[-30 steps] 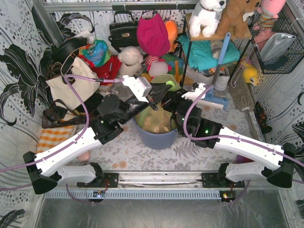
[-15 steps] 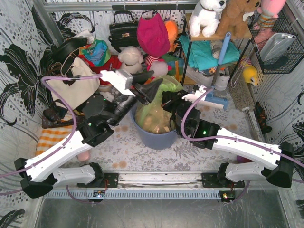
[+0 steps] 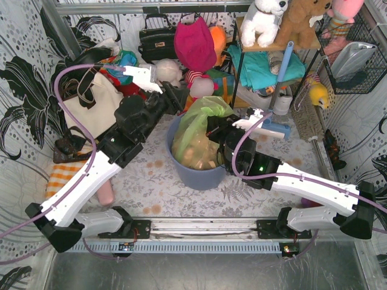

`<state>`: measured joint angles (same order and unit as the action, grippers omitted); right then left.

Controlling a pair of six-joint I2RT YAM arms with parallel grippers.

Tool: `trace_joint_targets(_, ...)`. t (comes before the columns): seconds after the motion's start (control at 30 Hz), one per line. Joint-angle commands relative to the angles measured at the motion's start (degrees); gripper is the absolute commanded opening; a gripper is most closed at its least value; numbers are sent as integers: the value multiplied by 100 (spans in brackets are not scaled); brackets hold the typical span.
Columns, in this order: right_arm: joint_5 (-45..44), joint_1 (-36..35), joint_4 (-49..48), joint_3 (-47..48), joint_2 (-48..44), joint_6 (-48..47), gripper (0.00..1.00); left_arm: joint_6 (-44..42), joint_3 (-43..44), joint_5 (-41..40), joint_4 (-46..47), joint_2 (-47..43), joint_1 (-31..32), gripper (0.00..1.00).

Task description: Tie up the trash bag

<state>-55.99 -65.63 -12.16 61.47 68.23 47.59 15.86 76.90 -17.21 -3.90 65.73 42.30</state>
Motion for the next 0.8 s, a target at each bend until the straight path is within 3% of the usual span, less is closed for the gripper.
trace_joint_targets(0.0,-68,-29,93,131,-117,144,0,1173,-270,2624,-116,95,-765,49)
trace_joint_targets(0.1,-45,-31,100,150,-109,141,0,1497,-526,3651,219,99,-1027,47)
trace_joint_targets(0.33,-44,-37,134,181,-55,175,0,1736,-884,5076,781,193,-1303,54)
trace_joint_targets(0.77,-11,-30,184,207,-24,254,0,1333,-859,5229,306,406,-1467,58)
